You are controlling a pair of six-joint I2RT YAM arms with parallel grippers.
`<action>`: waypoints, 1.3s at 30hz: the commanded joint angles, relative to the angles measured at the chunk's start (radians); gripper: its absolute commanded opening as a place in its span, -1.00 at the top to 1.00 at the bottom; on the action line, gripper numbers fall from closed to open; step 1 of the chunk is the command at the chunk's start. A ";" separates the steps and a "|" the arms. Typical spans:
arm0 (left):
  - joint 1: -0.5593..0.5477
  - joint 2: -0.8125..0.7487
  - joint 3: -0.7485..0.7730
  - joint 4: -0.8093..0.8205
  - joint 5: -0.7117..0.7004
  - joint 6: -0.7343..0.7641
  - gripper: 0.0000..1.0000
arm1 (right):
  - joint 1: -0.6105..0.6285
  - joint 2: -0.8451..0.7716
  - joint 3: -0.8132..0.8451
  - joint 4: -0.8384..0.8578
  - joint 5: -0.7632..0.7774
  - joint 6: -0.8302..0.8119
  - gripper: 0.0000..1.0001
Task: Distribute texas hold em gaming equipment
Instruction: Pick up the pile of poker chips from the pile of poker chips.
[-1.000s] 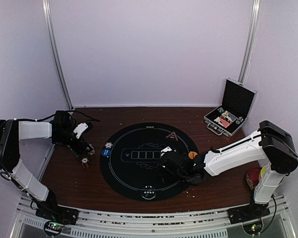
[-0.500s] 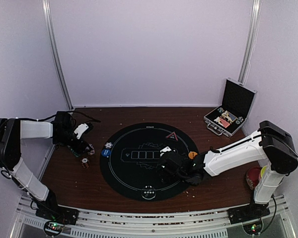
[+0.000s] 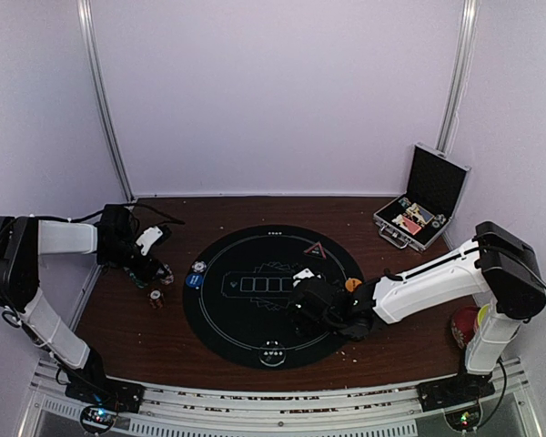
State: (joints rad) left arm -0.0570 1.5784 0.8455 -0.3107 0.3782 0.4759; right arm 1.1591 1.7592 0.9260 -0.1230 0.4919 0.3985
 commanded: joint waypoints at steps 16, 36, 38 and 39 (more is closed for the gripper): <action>0.004 0.022 0.030 0.025 0.025 -0.010 -0.02 | 0.010 0.021 0.025 -0.012 0.037 -0.003 -1.00; 0.003 -0.038 0.021 -0.007 0.073 0.002 0.47 | 0.011 0.022 0.024 -0.014 0.043 -0.003 -1.00; 0.003 -0.054 0.018 -0.008 0.074 0.001 0.48 | 0.013 0.021 0.024 -0.014 0.043 -0.003 -1.00; 0.004 -0.063 0.017 -0.008 0.076 0.002 0.48 | 0.012 0.021 0.025 -0.013 0.044 -0.002 -1.00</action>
State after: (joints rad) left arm -0.0570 1.5669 0.8513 -0.3164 0.4225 0.4690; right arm 1.1614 1.7714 0.9306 -0.1238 0.4995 0.3958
